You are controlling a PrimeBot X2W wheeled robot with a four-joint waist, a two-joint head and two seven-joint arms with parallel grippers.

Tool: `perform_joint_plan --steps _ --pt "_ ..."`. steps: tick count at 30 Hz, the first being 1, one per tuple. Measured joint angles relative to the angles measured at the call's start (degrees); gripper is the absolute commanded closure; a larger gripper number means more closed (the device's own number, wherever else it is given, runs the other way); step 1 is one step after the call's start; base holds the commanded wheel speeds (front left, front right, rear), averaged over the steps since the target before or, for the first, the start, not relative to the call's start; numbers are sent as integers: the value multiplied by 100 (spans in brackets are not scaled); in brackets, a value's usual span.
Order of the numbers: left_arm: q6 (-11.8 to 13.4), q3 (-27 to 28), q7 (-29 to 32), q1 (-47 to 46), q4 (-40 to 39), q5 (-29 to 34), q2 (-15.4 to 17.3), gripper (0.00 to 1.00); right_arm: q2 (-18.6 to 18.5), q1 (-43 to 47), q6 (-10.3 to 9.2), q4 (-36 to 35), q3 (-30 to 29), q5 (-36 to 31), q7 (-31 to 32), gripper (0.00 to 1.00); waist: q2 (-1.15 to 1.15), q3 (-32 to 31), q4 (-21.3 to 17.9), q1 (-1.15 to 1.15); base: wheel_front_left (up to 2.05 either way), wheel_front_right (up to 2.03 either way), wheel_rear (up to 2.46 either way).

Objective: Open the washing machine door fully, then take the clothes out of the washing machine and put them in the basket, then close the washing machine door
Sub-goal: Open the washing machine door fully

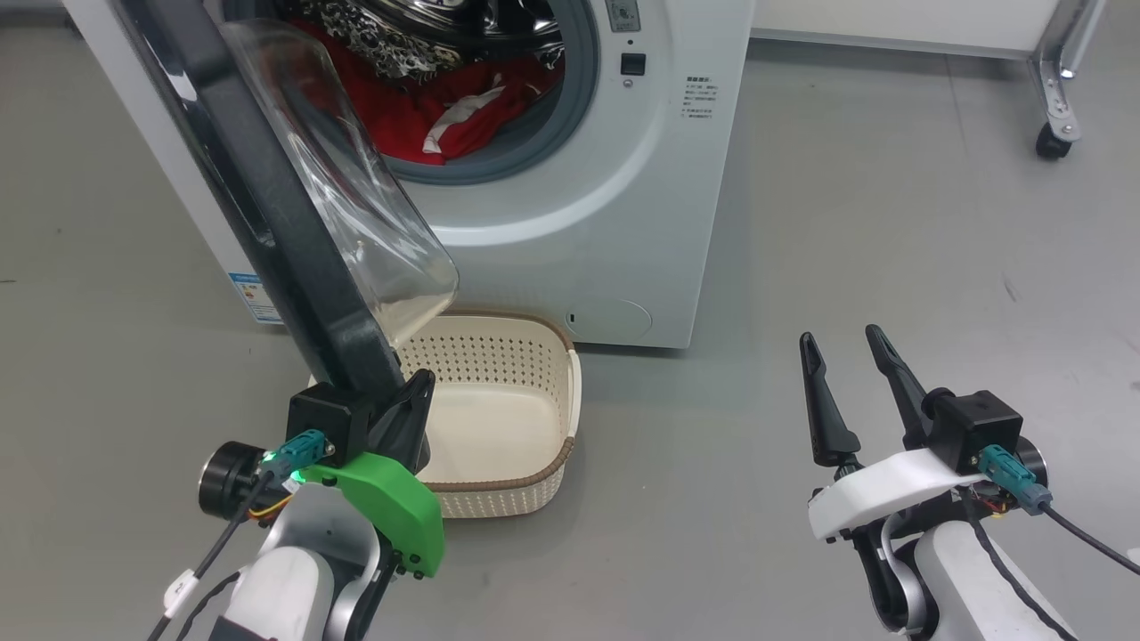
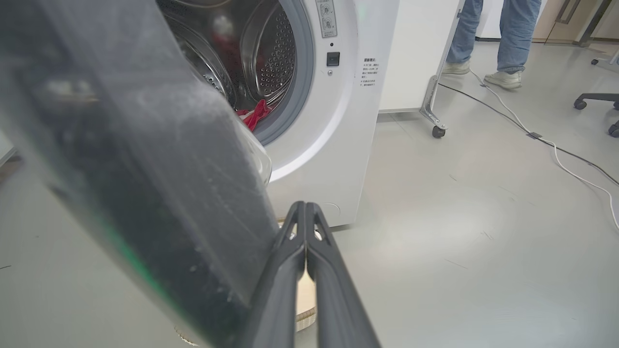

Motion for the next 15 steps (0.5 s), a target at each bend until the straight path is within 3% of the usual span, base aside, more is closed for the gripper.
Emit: perform_joint_plan --steps 15 --pt "103 -20 -52 30 116 -12 -26 100 29 115 49 12 -44 -20 0 0 0 -98 683 0 0 0 0"
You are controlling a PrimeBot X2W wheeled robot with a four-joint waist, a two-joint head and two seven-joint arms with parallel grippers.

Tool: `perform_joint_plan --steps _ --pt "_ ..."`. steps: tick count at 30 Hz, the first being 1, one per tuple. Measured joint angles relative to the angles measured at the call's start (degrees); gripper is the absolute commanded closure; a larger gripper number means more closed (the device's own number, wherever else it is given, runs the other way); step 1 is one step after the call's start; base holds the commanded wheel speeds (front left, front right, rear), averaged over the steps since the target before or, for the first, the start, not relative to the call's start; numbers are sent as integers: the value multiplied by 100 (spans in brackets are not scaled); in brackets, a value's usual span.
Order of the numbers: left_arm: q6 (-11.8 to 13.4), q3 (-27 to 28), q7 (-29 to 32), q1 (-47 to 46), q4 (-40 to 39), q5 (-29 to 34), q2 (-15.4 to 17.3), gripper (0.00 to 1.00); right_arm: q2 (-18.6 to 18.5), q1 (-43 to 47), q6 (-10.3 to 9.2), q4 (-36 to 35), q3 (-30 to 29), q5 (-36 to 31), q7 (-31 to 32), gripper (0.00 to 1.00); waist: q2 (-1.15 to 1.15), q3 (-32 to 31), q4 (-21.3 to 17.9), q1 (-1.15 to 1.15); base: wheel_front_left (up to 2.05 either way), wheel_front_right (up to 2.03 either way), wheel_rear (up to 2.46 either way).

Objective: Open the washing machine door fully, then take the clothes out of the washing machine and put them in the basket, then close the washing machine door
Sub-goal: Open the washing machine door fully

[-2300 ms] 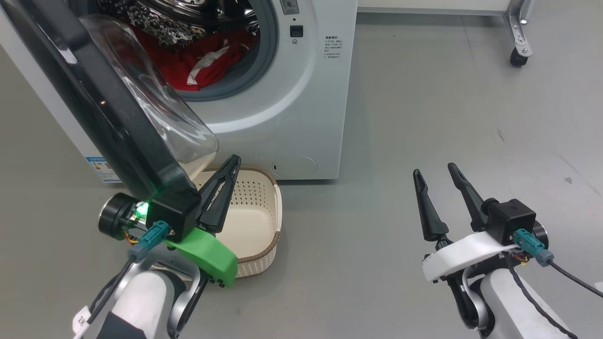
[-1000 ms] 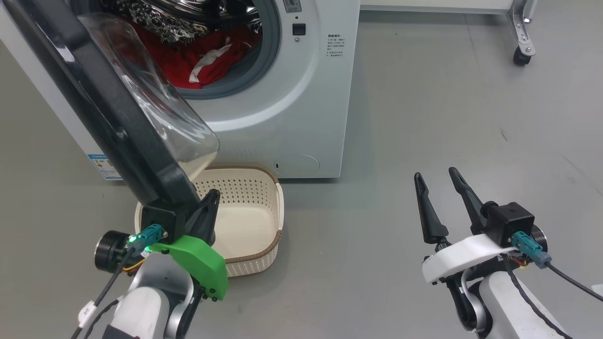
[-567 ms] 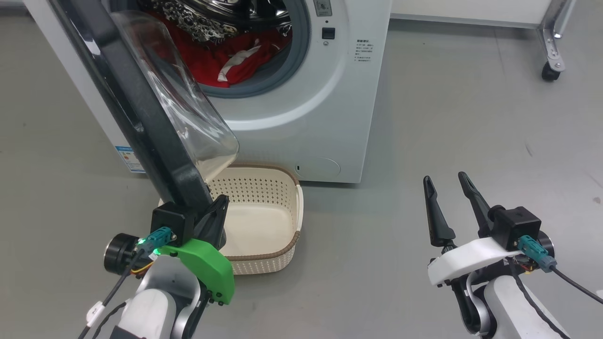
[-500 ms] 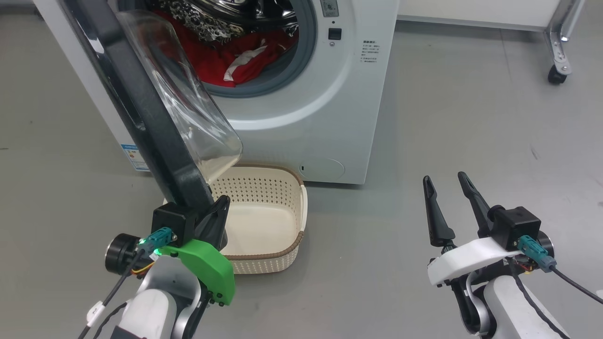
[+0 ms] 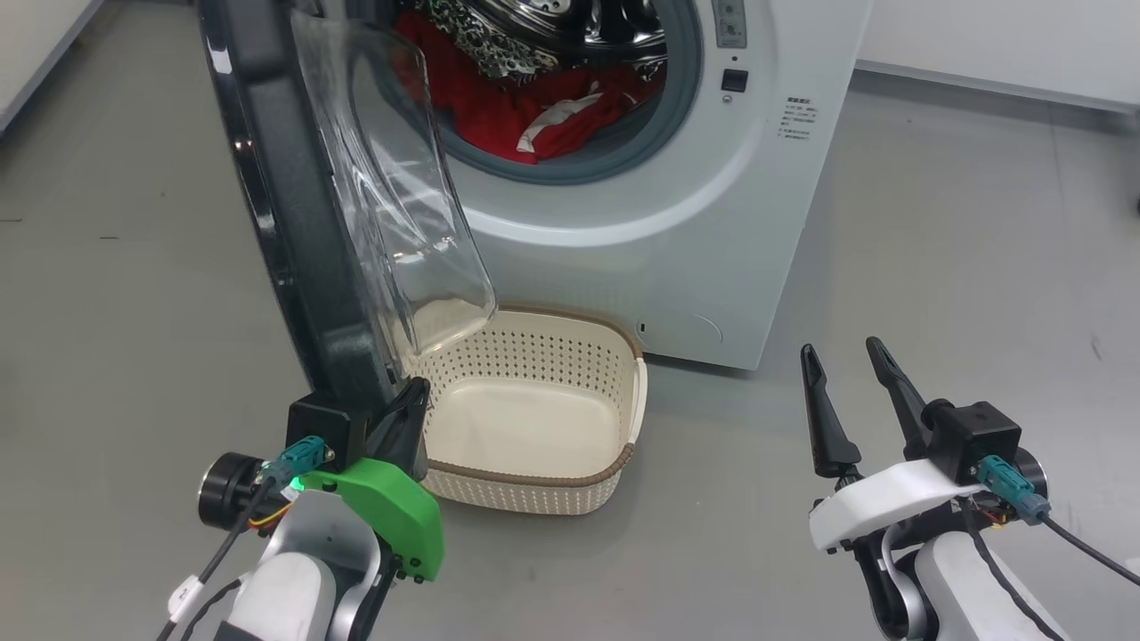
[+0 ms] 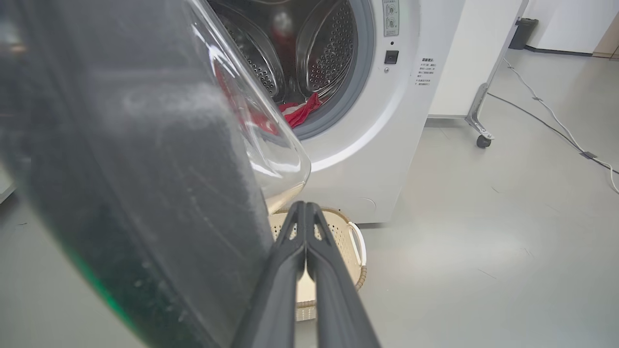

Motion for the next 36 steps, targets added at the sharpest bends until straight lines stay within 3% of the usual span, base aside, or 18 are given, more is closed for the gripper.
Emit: perform_joint_plan --steps 17,36 --pt "248 407 -149 158 63 -210 26 100 24 0 54 49 82 -131 0 0 0 19 859 0 0 0 0" --pt "410 1332 -399 175 54 -593 242 100 -60 -215 103 -48 215 -293 162 0 0 605 910 0 0 0 0"
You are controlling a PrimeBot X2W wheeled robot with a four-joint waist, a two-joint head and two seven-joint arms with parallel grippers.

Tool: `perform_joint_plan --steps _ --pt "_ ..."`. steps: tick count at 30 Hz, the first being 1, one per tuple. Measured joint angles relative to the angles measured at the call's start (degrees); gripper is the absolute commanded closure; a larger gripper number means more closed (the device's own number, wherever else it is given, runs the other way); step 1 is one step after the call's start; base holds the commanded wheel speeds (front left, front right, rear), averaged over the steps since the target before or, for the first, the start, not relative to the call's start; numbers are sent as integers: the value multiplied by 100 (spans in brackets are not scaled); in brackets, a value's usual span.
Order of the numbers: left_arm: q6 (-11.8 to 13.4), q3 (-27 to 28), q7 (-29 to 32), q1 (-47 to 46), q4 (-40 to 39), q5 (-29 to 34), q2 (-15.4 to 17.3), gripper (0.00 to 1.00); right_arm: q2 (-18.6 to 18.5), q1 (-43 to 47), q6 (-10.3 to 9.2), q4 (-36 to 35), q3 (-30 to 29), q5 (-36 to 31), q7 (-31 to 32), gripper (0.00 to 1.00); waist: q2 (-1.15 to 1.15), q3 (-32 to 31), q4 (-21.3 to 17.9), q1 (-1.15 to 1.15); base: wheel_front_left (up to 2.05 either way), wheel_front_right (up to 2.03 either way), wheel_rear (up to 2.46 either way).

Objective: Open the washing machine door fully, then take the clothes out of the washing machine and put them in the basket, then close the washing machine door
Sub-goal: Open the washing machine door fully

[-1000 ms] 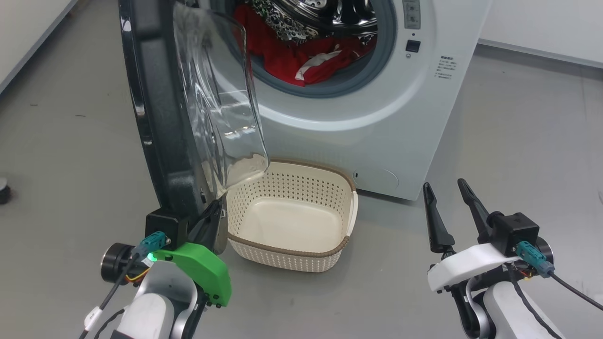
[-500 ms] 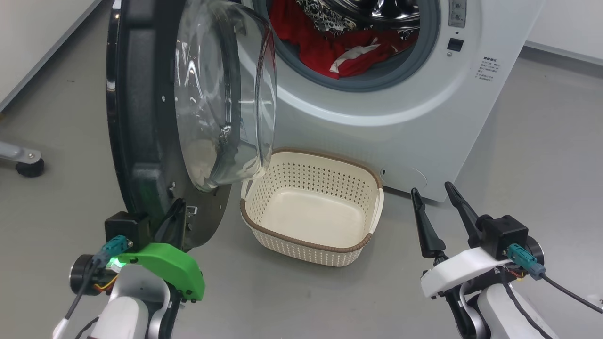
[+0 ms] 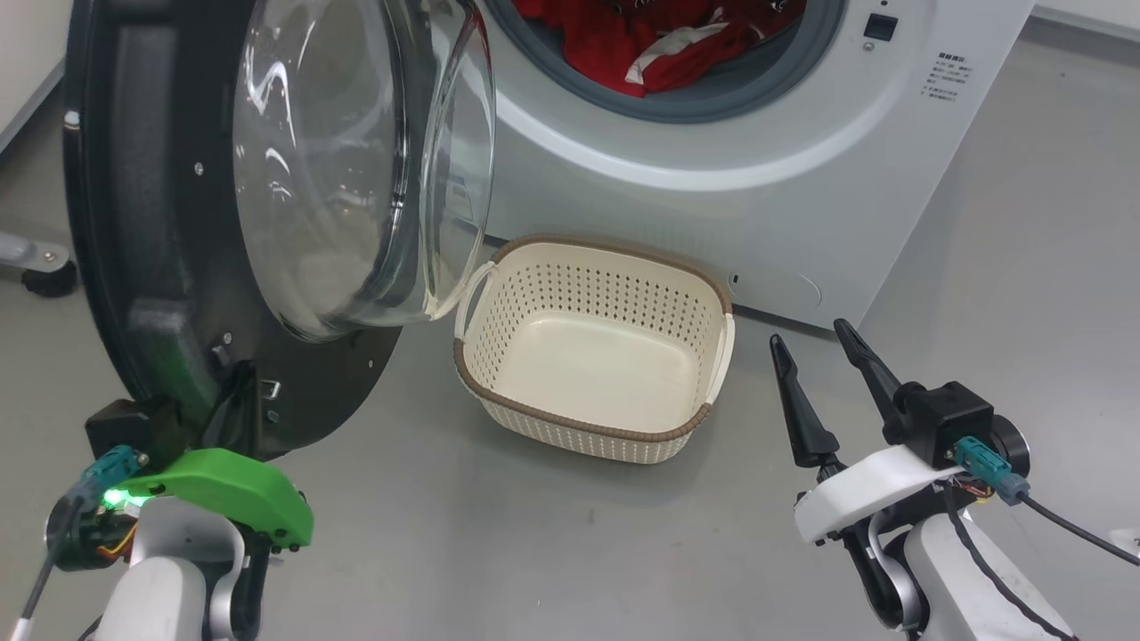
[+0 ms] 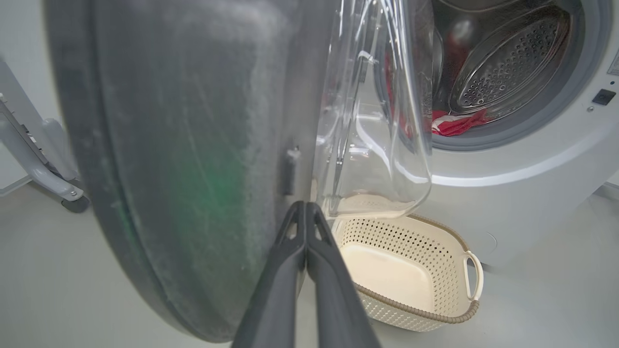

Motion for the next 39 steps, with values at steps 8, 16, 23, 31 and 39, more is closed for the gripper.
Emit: perform_joint_plan --steps 8,16,23,31,39 --pt "21 386 -56 -112 10 -143 134 100 -89 -170 -7 -122 44 -154 133 0 0 418 -44 0 0 0 0" --pt "80 896 -155 -455 162 -409 285 100 -189 -375 -8 -191 55 -243 226 0 0 848 -101 0 0 0 0" --pt "101 1285 -205 -700 435 -481 535 100 -279 -475 -8 -246 53 -275 300 0 0 1147 -147 0 0 0 0" --pt "120 1537 -208 -1015 777 -678 688 100 -344 -542 -16 -333 27 -294 390 0 0 1434 -172 0 0 0 0" --pt "136 1781 -259 -1379 1214 -769 838 100 -420 -678 -58 -404 -12 -335 432 0 0 1711 -195 0 0 0 0"
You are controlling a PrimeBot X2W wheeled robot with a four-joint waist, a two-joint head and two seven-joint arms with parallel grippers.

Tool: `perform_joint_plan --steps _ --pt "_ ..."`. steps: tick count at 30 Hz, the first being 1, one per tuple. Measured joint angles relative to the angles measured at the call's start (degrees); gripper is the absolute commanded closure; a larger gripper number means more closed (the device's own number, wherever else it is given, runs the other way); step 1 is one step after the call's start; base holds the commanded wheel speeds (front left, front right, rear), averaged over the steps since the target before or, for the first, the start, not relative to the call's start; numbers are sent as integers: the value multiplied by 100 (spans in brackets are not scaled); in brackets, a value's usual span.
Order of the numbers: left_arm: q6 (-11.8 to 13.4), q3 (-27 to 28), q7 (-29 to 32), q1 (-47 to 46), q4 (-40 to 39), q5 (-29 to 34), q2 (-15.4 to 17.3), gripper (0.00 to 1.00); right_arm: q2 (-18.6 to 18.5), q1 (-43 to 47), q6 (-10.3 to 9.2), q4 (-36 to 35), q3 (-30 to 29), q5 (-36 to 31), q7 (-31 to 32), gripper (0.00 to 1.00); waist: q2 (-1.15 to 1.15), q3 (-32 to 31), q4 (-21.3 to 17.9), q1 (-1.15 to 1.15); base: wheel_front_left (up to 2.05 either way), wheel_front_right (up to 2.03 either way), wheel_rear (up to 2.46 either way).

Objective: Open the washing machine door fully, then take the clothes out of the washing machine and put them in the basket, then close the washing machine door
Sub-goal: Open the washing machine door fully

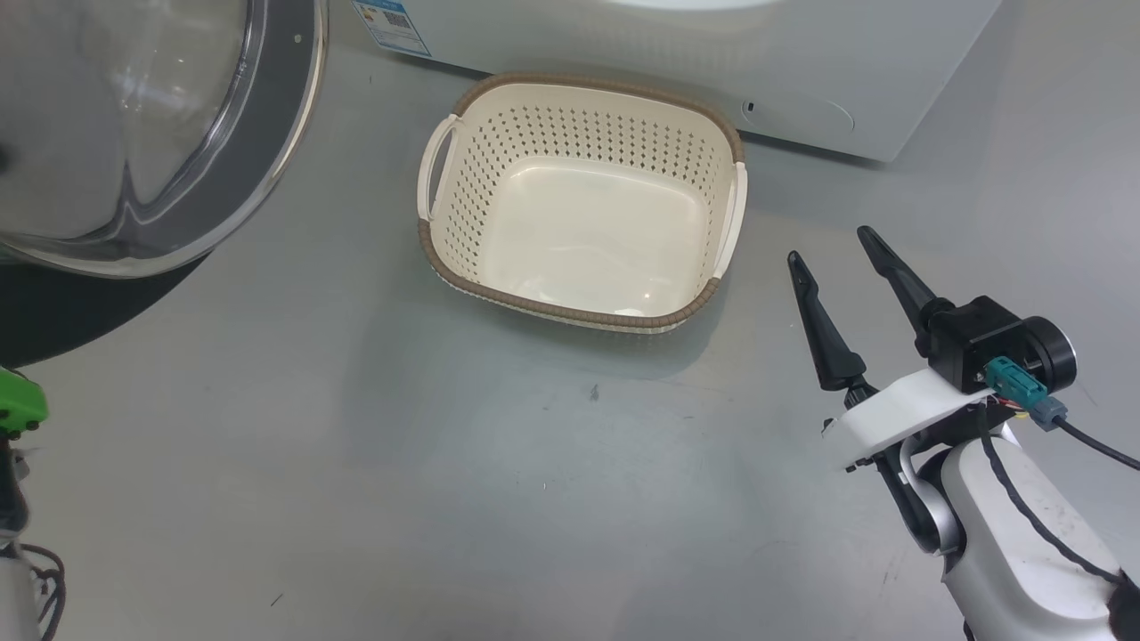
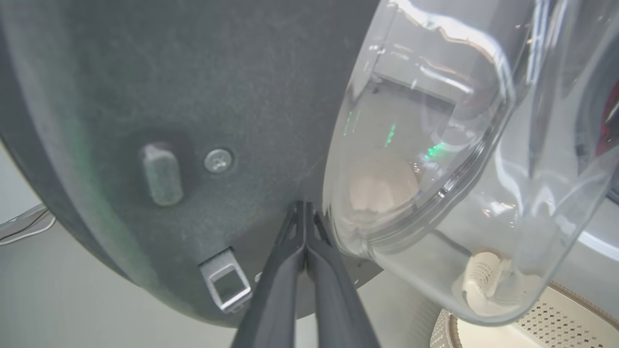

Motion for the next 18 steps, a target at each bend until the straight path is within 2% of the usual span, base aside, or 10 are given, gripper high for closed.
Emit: perform_joint_plan --steps 18 --pt "-93 -65 -398 -442 689 0 71 100 -87 -71 -52 -9 -124 -1 4 0 0 123 10 0 0 0 0"
